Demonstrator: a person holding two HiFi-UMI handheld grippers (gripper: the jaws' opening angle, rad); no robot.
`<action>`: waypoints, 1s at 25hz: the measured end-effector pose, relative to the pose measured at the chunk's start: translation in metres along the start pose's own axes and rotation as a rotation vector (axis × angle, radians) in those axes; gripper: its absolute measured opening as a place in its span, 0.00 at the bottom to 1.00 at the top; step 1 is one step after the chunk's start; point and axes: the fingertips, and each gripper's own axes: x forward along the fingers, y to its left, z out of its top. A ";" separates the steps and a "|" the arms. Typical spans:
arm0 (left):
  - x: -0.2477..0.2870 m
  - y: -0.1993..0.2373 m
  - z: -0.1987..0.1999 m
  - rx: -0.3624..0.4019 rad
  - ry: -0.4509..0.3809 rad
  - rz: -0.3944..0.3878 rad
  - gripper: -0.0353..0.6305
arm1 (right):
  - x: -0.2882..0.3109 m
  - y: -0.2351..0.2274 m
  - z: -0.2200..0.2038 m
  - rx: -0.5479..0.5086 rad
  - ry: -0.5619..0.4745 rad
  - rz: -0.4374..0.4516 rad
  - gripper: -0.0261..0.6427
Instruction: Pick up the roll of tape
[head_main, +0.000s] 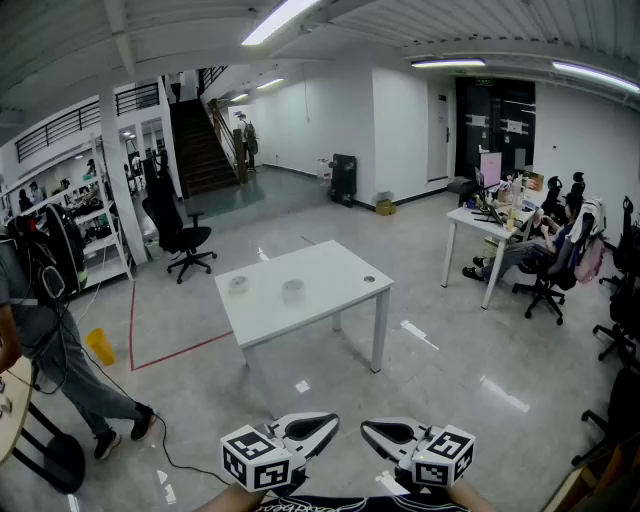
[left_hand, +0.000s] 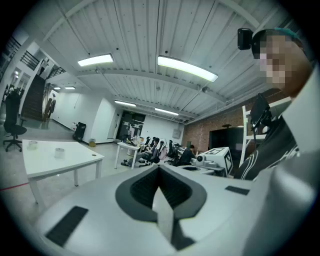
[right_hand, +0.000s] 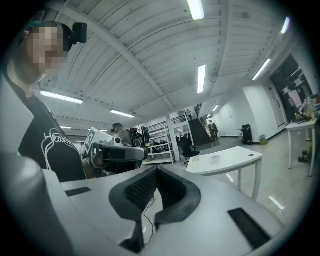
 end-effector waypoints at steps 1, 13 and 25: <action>0.001 0.000 -0.001 0.003 0.004 -0.002 0.06 | 0.000 0.000 -0.001 -0.004 -0.001 -0.001 0.06; 0.008 0.000 -0.016 -0.012 0.027 -0.026 0.06 | 0.001 0.003 -0.014 0.005 0.005 0.030 0.06; 0.022 0.076 -0.039 -0.129 0.036 -0.020 0.06 | 0.054 -0.037 -0.042 0.045 0.107 0.036 0.06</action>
